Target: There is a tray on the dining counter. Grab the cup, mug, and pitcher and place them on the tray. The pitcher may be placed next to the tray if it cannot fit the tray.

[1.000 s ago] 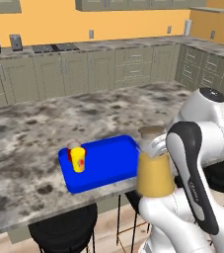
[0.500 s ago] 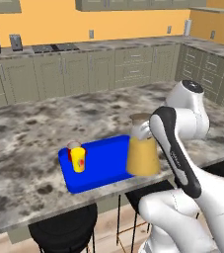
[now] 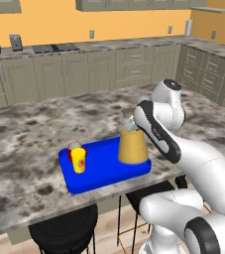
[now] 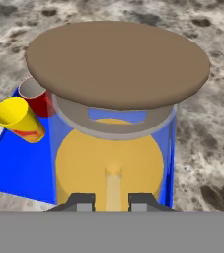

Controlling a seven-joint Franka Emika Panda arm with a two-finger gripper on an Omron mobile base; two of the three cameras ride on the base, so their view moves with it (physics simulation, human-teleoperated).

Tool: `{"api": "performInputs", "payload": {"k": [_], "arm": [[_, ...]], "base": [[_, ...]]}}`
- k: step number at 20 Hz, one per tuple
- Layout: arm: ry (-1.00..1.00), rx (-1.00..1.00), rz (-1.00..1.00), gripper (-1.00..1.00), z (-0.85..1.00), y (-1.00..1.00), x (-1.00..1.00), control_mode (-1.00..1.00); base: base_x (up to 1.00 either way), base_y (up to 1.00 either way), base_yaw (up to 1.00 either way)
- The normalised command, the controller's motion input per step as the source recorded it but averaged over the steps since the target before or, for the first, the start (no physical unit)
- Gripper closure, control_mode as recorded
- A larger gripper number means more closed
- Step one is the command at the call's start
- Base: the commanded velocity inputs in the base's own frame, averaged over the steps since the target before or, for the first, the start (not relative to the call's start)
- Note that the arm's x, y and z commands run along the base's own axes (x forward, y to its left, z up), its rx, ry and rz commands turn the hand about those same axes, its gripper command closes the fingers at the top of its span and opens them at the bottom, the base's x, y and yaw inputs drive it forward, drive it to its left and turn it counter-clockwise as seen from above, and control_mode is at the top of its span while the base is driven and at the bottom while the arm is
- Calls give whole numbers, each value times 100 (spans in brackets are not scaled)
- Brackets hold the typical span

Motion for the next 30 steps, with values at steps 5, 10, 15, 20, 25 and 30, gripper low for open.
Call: {"api": "performInputs", "payload": {"k": [5,10,15,20,25,30], "arm": [[0,0,0,100,-25,28,83,-100],[0,1,0,100,-38,24,35,-100],[0,1,0,100,-46,3,1,-100],[0,0,0,100,-39,0,0,-100],[0,0,0,100,-28,0,0,-100],[0,0,0,100,-3,0,0,-100]], "base": [[0,0,0],[0,0,0],[0,0,0],[0,0,0],[0,0,0],[0,0,0]]}}
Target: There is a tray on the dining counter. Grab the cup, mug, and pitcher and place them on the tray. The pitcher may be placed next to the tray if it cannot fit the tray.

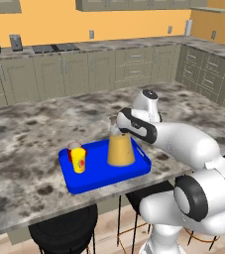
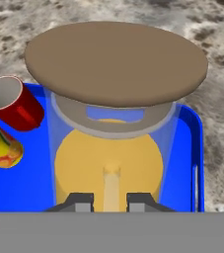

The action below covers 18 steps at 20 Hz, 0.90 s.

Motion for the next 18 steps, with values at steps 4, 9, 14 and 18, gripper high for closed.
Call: {"api": "performInputs", "payload": {"k": [4,9,14,18], "arm": [[0,-2,0,100,0,0,0,-100],[0,-1,0,-100,0,0,0,-100],[0,0,0,-100,0,0,0,-100],[0,0,0,-100,0,0,0,-100]], "base": [[0,0,0],[0,0,0],[0,0,0],[0,0,0]]}}
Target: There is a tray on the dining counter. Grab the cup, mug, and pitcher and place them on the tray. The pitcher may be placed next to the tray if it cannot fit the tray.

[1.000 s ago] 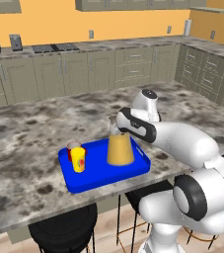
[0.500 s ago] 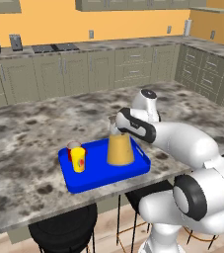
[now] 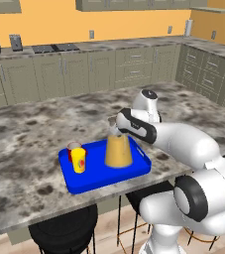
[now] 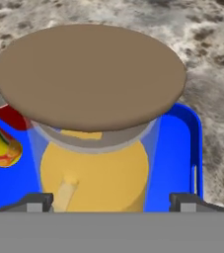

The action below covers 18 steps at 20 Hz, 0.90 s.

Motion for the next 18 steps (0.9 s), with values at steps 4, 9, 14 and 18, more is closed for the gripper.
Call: {"api": "performInputs", "payload": {"k": [4,9,14,18], "arm": [[0,0,0,-100,0,0,0,-100],[0,0,0,-100,0,24,0,-100],[0,0,2,-100,-6,53,0,-100],[3,0,0,-100,-37,56,0,-100]], "base": [[0,0,0],[0,0,0],[0,0,0],[0,0,0]]}}
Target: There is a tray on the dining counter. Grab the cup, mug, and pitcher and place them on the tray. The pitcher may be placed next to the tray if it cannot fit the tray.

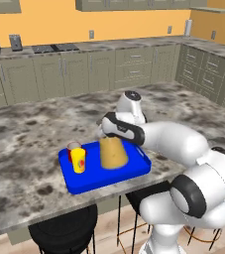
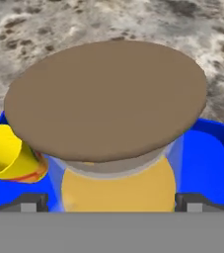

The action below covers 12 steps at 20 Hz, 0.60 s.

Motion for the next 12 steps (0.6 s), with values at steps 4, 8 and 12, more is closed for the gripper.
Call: {"api": "performInputs", "payload": {"k": [4,8,12], "arm": [[3,0,0,-100,-39,35,0,-100],[0,0,2,-100,-63,-8,-17,-100],[-3,-1,1,-100,-13,-12,-59,-100]], "base": [[0,0,0],[0,0,0],[0,0,0]]}}
